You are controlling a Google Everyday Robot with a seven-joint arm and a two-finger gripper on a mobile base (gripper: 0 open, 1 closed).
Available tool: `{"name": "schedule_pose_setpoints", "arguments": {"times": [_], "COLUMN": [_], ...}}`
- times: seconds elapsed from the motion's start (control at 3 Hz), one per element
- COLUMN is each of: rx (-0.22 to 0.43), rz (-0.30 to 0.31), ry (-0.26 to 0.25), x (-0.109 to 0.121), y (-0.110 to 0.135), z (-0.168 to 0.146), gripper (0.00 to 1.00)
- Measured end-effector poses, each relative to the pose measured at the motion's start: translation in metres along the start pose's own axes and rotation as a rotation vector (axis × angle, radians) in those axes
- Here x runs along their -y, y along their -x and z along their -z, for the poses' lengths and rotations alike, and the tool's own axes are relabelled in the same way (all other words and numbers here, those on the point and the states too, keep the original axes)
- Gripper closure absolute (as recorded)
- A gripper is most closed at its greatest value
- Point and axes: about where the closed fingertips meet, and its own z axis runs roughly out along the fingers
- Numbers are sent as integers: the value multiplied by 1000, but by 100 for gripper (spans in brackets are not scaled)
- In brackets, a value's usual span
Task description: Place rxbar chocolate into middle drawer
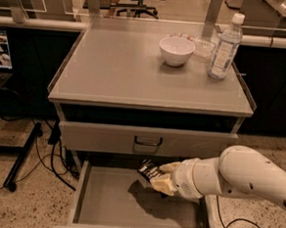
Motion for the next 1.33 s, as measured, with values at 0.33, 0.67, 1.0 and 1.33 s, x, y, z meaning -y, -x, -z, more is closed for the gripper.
{"name": "schedule_pose_setpoints", "arguments": {"times": [0.33,0.67,1.0,1.33], "rx": [-8,-26,-63,-95], "rz": [-51,-104,-154,-193], "ry": [-19,-33,-49,-50], "x": [20,38,57,68], "y": [-26,-50,-75,-92], "z": [-26,-51,-77,-90], "gripper": [100,100,100,100]}}
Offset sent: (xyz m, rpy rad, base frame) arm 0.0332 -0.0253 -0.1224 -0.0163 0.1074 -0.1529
